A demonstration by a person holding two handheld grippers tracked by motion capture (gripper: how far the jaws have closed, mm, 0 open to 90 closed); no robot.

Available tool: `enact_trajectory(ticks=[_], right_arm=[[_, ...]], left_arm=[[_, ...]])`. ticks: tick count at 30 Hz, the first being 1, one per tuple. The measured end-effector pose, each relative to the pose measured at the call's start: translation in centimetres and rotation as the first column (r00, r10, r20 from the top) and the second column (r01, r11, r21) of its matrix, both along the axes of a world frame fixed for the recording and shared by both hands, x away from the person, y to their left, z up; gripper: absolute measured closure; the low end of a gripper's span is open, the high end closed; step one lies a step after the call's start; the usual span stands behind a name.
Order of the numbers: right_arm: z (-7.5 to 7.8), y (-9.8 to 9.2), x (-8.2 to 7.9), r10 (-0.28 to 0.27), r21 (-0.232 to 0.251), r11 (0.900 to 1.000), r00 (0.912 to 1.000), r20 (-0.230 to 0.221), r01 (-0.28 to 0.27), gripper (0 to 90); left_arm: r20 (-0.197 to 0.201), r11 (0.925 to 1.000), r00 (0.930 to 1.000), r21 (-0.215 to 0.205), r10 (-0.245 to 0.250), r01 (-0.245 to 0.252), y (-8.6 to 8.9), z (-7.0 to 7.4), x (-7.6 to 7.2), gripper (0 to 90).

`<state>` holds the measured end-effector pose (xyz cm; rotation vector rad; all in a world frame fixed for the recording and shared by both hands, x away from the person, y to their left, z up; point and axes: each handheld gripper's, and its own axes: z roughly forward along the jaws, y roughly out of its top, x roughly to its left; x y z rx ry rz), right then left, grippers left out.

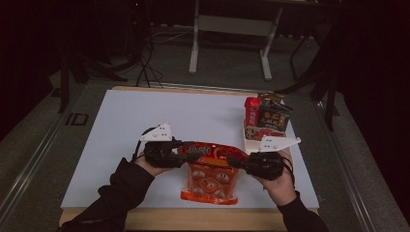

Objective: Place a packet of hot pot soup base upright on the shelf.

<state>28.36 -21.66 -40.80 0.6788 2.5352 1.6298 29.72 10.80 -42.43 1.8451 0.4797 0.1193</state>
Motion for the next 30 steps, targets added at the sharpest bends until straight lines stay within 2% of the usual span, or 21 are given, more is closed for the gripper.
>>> enact_trajectory(ticks=[2,5,6,7,8,10,11,14,16,19,24,30], right_arm=[[0.2,0.1,-0.1,0.011,0.008,1.000,0.9999,-0.008,-0.011,90.0],[0.5,0.3,-0.4,0.017,0.017,1.000,0.9998,-0.010,-0.017,90.0],[0.7,0.3,-0.5,0.025,0.019,1.000,0.9996,-0.014,-0.024,90.0],[1.1,0.4,-0.6,0.051,0.040,0.998,0.9984,-0.022,-0.050,90.0],[1.3,0.4,-0.7,0.054,0.044,0.998,0.9983,-0.023,-0.053,90.0],[1.6,0.5,-0.7,0.060,0.055,0.997,0.9979,-0.024,-0.059,90.0],[1.8,0.5,-0.7,0.060,0.057,0.997,0.9981,-0.016,-0.059,90.0],[2.5,0.7,-0.9,0.060,0.054,0.997,0.9982,0.006,-0.060,90.0],[3.0,0.7,-0.9,0.055,0.049,0.997,0.9983,0.019,-0.056,90.0],[3.6,0.5,-0.8,0.046,0.053,0.997,0.9984,0.034,-0.048,90.0],[4.9,0.0,-0.5,0.019,0.072,0.997,0.9976,0.066,-0.024,90.0],[7.0,-0.8,0.2,-0.011,0.097,0.995,0.9941,0.108,0.000,90.0]], left_arm=[[0.007,0.9998,0.9999,-0.009,0.015,-0.015,0.3,0.1,-0.1,42.7],[-0.017,0.9993,0.9995,-0.026,0.026,-0.027,0.5,0.2,-0.1,26.6],[-0.023,0.9994,0.9996,-0.028,0.018,-0.019,0.8,0.1,-0.1,26.6],[-0.022,0.9994,0.9995,-0.025,0.023,-0.023,0.9,0.0,-0.2,13.8],[-0.020,0.9990,0.9992,-0.028,0.035,-0.035,1.1,-0.1,-0.3,13.2],[-0.031,0.9986,0.9986,-0.029,0.043,-0.044,1.3,-0.2,-0.4,5.2],[-0.036,0.9981,0.9984,-0.042,0.043,-0.045,1.4,-0.3,-0.4,2.6],[-0.041,0.9958,0.9967,-0.056,0.070,-0.072,2.1,-0.6,-0.4,2.3],[-0.045,0.9955,0.9960,-0.051,0.078,-0.080,2.2,-0.7,-0.4,2.3],[-0.038,0.9934,0.9934,-0.035,0.108,-0.110,3.1,-1.4,-0.7,2.3],[-0.055,0.9900,0.9898,-0.044,0.132,-0.134,3.9,-2.7,-1.4,2.3],[-0.082,0.9844,0.9811,-0.003,0.175,-0.176,4.5,-4.9,-2.4,2.3]])
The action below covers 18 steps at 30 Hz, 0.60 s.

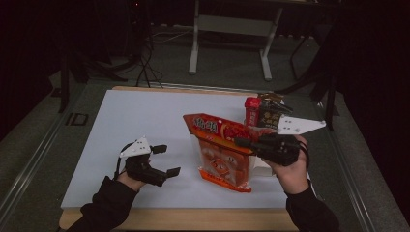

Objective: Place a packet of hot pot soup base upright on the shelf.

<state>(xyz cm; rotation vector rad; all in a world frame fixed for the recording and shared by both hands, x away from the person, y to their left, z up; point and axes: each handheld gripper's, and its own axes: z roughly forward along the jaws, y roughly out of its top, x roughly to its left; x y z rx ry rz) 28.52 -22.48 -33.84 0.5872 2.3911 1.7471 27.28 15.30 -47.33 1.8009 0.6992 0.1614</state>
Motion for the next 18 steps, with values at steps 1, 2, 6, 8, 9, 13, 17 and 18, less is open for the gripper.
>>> enact_trajectory(ticks=[1,2,6,8,9,13,17,18], right_arm=[[0.4,-0.1,0.1,-0.005,0.006,1.000,1.0000,0.007,0.005,90.0],[0.8,-0.3,0.3,-0.008,0.014,1.000,0.9998,0.016,0.008,90.0],[1.9,-0.7,0.7,-0.023,0.024,0.999,0.9990,0.040,0.022,90.0],[2.5,-1.0,0.9,-0.037,0.025,0.999,0.9981,0.049,0.036,90.0],[2.8,-1.2,1.1,-0.047,0.023,0.999,0.9975,0.053,0.045,90.0],[3.8,-2.2,1.7,-0.083,0.037,0.996,0.9949,0.058,0.081,90.0],[4.6,-3.3,2.4,-0.113,0.039,0.993,0.9915,0.065,0.110,90.0],[4.7,-3.6,2.6,-0.125,0.040,0.992,0.9899,0.067,0.122,90.0]], left_arm=[[-0.014,0.9999,0.9999,0.010,0.002,-0.002,0.1,-0.5,-0.2,2.3],[-0.023,1.0000,0.9997,0.009,0.003,-0.003,0.1,-0.7,-0.4,2.3],[-0.064,0.9991,0.9972,-0.012,0.039,-0.040,0.6,-1.7,-0.8,1.7],[-0.071,0.9985,0.9963,-0.021,0.048,-0.049,0.7,-2.1,-1.2,1.5],[-0.070,0.9988,0.9965,-0.012,0.046,-0.047,0.7,-2.2,-1.3,1.5],[-0.057,0.9979,0.9964,0.015,0.064,-0.063,0.5,-2.9,-2.2,1.5],[-0.062,0.9983,0.9967,0.028,0.052,-0.050,0.2,-3.3,-2.6,1.5],[-0.062,0.9985,0.9970,0.033,0.046,-0.044,0.1,-3.3,-2.7,1.5]])
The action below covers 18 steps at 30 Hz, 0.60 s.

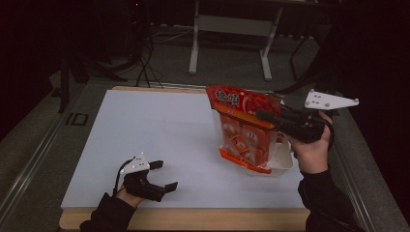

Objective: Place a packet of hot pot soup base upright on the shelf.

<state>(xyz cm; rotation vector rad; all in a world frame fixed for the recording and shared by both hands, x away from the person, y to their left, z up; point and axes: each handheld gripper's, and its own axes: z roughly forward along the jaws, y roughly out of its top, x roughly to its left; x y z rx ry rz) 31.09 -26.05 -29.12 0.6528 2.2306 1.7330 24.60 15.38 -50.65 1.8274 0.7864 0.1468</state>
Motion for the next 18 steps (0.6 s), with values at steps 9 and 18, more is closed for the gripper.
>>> enact_trajectory(ticks=[9,18], right_arm=[[0.7,-2.4,1.5,-0.074,-0.010,0.997,0.9973,-0.005,0.074,90.0],[-0.1,-4.9,2.4,-0.133,0.004,0.991,0.9905,-0.033,0.134,90.0]], left_arm=[[0.013,0.9992,0.9992,0.012,0.038,-0.038,0.2,-0.6,0.3,1.5],[0.013,0.9980,0.9980,0.011,0.062,-0.063,0.6,-0.8,0.6,1.5]])
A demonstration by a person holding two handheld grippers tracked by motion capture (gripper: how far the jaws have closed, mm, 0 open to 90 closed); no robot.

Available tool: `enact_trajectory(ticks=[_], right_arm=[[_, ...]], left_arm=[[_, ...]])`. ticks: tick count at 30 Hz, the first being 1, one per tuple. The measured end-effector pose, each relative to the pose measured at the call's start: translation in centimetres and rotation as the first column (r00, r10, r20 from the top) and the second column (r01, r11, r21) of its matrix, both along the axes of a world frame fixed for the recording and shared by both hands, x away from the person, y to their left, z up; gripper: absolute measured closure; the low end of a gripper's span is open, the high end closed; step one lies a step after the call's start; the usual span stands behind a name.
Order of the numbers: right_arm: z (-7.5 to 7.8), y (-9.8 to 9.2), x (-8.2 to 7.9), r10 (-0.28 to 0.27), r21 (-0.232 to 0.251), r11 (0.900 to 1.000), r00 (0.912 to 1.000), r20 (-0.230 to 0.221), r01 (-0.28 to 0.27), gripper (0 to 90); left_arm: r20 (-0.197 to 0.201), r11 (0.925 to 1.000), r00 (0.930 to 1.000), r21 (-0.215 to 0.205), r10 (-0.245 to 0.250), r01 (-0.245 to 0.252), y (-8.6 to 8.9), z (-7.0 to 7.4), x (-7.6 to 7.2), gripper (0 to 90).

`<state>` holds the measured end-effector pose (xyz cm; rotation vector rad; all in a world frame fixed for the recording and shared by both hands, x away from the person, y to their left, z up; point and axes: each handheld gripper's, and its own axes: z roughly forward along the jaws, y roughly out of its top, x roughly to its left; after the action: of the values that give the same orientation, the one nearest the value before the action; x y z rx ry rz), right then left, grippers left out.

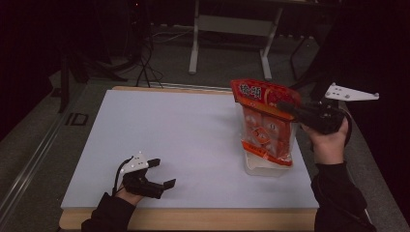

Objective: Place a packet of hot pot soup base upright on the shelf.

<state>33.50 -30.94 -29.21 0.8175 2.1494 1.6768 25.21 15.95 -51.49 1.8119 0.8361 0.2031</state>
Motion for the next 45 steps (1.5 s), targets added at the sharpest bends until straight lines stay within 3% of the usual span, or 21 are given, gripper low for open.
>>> enact_trajectory(ticks=[12,23,29,39,45], right_arm=[[-3.2,-1.4,1.2,-0.066,-0.013,0.998,0.9968,-0.045,0.066,90.0],[-5.6,-2.9,1.6,-0.066,0.084,0.994,0.9926,-0.103,0.074,90.0],[-7.2,-3.4,1.8,-0.088,0.083,0.992,0.9864,-0.139,0.100,90.0],[-9.3,-4.2,2.0,-0.091,0.154,0.981,0.9797,-0.179,0.119,90.0],[-10.2,-4.6,1.7,-0.127,0.116,0.982,0.9764,-0.175,0.148,90.0]], left_arm=[[-0.004,1.0000,1.0000,0.001,-0.002,0.002,-0.1,-0.1,0.1,1.5],[-0.023,1.0000,0.9997,0.002,-0.005,0.005,-0.2,-0.5,0.3,1.5],[-0.022,1.0000,0.9997,0.005,-0.007,0.007,-0.2,-0.4,0.3,1.5],[-0.026,0.9997,0.9996,0.021,-0.013,0.014,-0.4,-0.6,0.3,1.5],[-0.028,0.9997,0.9995,0.022,-0.012,0.012,-0.3,-0.6,0.3,1.5]])
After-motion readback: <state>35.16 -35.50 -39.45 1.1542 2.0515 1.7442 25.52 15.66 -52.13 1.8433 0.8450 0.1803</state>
